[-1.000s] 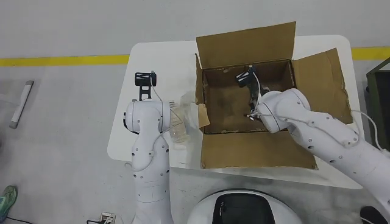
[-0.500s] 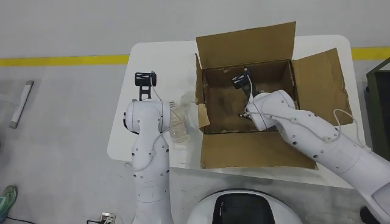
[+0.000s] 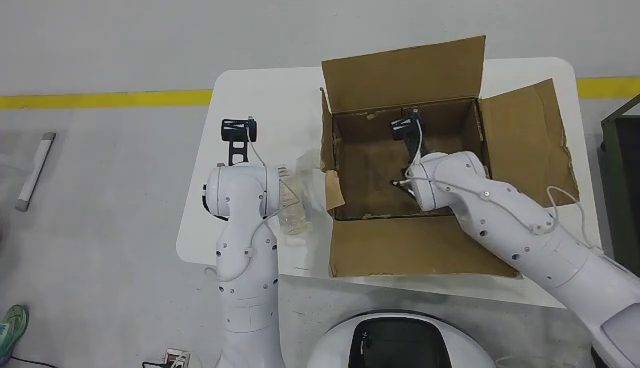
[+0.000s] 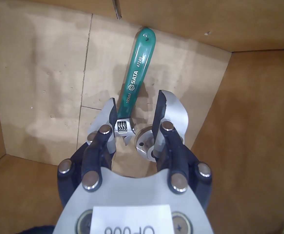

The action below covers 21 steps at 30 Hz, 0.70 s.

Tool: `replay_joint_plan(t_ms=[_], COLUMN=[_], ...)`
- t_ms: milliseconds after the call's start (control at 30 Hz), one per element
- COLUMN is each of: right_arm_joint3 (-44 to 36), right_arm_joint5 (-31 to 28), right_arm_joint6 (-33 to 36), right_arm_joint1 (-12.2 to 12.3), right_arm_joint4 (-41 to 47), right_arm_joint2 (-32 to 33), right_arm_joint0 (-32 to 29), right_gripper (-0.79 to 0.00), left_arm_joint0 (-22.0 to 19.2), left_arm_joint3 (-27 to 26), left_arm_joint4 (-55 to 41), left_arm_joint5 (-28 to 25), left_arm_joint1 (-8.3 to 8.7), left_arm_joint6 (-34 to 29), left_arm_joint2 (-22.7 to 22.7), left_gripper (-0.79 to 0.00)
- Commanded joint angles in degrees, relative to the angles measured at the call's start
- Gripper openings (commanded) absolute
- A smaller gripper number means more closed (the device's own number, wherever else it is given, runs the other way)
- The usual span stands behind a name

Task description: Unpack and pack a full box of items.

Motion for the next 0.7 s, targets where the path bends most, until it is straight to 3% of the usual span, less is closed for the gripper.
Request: replay_joint_plan(t_ms=[0, 667], right_arm_joint3=[0.0, 2.6], right_arm_joint5=[0.4, -2.0], right_arm_joint6=[-0.4, -1.0], right_arm_joint1=[-0.1, -2.2], right_arm_joint4=[0.0, 0.1], right_arm_joint2=[0.6, 3.2], right_arm_joint0=[-0.5, -2.2], right_gripper=[-0.425, -0.437], left_arm_joint0=[0.0, 0.0], left_arm_joint3=[0.0, 0.0], left_arm_joint4=[0.0, 0.0], left_arm_joint5=[0.0, 0.0], left_arm_joint1=[0.0, 0.0], left_arm_joint6=[0.0, 0.0], left_arm_joint2=[0.0, 0.0], left_gripper=[0.0, 0.0])
